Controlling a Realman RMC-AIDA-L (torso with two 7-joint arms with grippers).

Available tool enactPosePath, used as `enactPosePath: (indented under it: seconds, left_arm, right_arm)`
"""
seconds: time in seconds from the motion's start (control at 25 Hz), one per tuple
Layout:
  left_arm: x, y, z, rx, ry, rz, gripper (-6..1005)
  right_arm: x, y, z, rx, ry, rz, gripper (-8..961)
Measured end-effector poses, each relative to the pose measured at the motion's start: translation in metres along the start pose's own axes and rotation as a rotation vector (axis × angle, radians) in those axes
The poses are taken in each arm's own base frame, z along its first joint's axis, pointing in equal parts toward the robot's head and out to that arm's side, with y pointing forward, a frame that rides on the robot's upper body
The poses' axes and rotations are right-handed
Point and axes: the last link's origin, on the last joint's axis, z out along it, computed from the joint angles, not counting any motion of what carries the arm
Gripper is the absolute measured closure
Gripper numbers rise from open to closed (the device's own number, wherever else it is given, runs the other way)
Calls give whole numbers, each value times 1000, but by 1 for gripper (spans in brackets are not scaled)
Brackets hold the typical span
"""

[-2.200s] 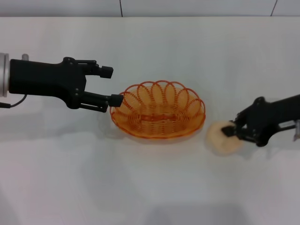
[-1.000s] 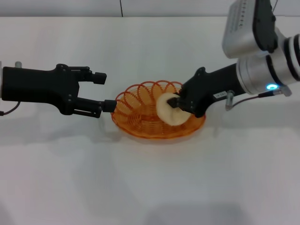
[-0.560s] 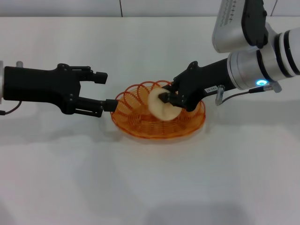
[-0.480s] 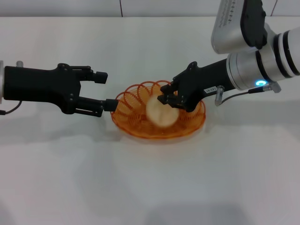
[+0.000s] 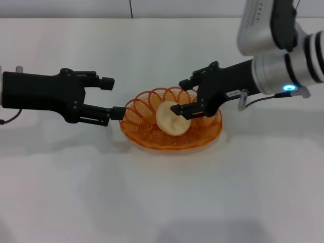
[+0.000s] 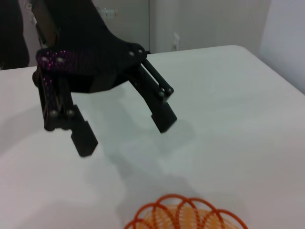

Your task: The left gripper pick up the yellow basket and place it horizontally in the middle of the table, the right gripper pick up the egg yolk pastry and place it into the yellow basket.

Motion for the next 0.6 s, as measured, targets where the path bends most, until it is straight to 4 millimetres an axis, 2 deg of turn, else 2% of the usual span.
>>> enactPosePath:
  seconds: [0.24,0.4,0.6]
  left_arm:
    - [0,0,0,3,1,0,138]
    - [-1,0,-1,4,-2,-2,138]
    - [-8,0,-6,15,-9,-15,138]
  right_arm:
    - [26,-3,-19,40,-6,57,206]
    - [46,-4,-38,72,-27,109,166]
    - [61,-1,-59,77,-110,150,153]
